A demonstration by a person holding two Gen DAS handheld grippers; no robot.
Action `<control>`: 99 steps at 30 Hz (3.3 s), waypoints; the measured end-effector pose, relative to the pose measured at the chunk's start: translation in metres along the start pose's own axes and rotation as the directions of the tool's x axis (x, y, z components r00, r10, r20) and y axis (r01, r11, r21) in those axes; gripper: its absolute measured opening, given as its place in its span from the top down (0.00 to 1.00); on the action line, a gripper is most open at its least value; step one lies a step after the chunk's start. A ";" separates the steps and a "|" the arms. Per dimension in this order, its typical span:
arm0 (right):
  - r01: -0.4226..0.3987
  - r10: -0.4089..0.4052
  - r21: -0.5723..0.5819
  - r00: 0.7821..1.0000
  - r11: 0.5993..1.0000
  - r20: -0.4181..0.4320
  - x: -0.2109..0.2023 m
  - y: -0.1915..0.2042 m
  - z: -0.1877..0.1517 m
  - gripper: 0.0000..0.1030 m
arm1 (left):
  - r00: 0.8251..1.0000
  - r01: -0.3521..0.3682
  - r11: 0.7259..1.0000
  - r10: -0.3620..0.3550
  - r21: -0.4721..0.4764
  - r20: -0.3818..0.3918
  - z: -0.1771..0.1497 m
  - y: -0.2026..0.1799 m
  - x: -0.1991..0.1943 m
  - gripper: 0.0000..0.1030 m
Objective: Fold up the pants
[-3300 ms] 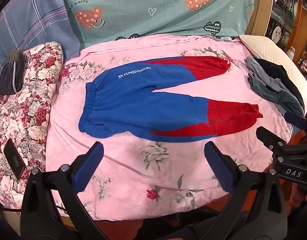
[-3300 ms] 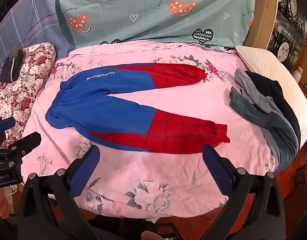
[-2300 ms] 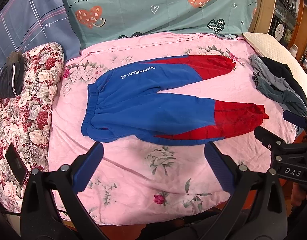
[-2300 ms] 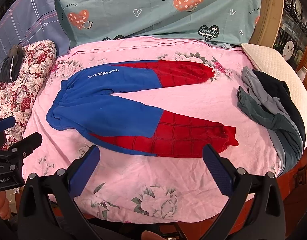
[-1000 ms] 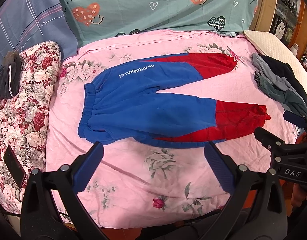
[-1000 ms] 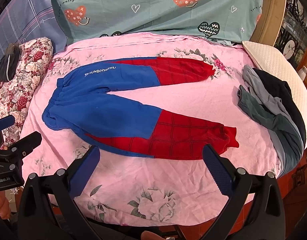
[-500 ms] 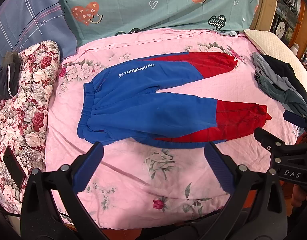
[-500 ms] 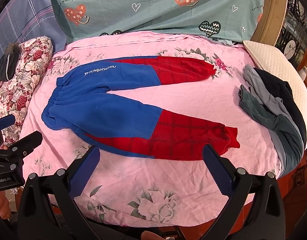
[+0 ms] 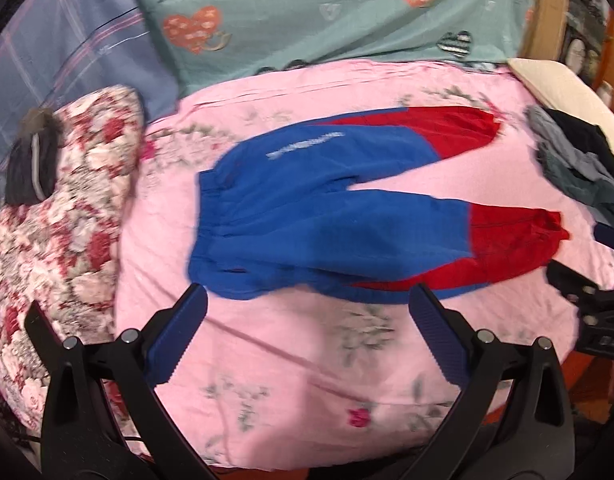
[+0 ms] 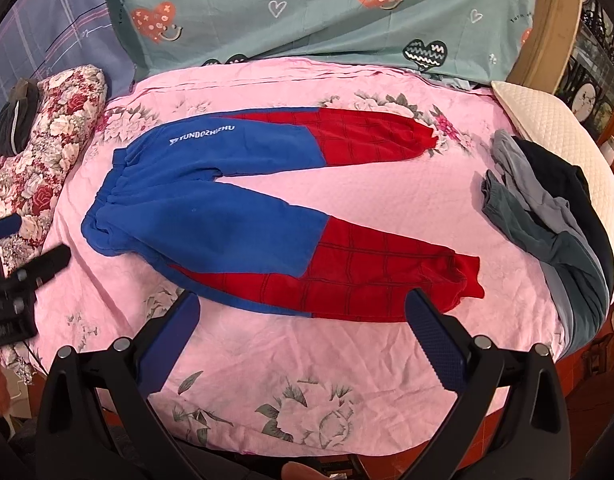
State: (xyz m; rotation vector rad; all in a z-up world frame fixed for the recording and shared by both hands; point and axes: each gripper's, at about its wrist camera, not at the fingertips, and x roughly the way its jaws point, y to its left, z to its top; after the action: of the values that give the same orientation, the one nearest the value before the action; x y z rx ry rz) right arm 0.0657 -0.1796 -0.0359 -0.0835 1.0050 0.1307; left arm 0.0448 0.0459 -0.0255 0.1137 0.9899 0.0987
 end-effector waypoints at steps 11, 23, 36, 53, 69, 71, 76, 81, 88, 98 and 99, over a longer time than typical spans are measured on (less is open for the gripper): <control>-0.143 0.162 -0.351 0.986 0.926 0.026 0.044 0.104 -0.012 0.17 | 0.984 -0.143 0.953 0.108 -0.269 -0.140 -0.033 0.157 0.062 0.02; -0.137 0.168 -0.586 0.986 0.798 -0.002 0.140 0.209 -0.013 0.44 | 0.971 0.107 0.979 -0.140 -0.173 -0.195 -0.015 0.175 0.189 0.34; -0.124 0.097 -0.377 0.991 0.918 -0.089 0.163 0.161 -0.022 0.75 | 0.910 0.342 0.934 -0.357 -0.107 -0.209 -0.006 0.168 0.234 0.65; -0.233 0.153 -0.359 0.959 0.904 -0.237 0.104 0.173 -0.069 0.92 | 0.891 0.372 0.920 -0.391 -0.124 -0.231 -0.057 0.195 0.191 0.73; 0.129 -0.061 0.658 0.990 0.742 -0.125 0.097 -0.159 -0.068 0.48 | 0.987 0.132 0.971 -0.147 -0.201 -0.064 -0.022 0.187 0.134 0.27; 0.077 -0.009 0.655 0.994 0.752 -0.107 0.114 -0.168 -0.063 0.50 | 0.988 0.111 0.972 -0.130 -0.207 -0.085 -0.017 0.165 0.131 0.27; 0.035 0.027 0.561 0.994 0.827 -0.101 0.110 -0.192 -0.053 0.92 | 0.986 0.059 0.972 -0.093 -0.227 -0.142 -0.008 0.131 0.129 0.26; 0.031 0.079 0.594 0.984 0.804 -0.158 0.101 -0.231 -0.088 0.83 | 0.985 -0.026 0.970 -0.016 -0.240 -0.172 0.007 0.111 0.134 0.23; 0.012 0.062 0.480 0.988 0.877 -0.138 0.068 -0.244 -0.035 0.58 | 0.984 -0.064 0.968 0.021 -0.242 -0.177 0.036 0.139 0.131 0.23; -0.180 0.213 -0.251 0.971 0.951 0.110 0.104 -0.074 0.150 0.40 | 0.967 0.095 0.987 -0.123 -0.130 -0.222 0.082 0.171 0.217 0.29; -0.205 0.238 -0.286 0.967 0.936 0.086 0.122 -0.062 0.166 0.39 | 0.964 0.116 0.985 -0.142 -0.128 -0.224 0.084 0.171 0.226 0.29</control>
State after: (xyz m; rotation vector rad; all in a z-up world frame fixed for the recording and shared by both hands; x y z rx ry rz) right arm 0.2786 -0.2107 -0.0500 -0.2139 0.8694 0.4789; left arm 0.2325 0.2415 -0.1426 -0.0693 1.2203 0.0491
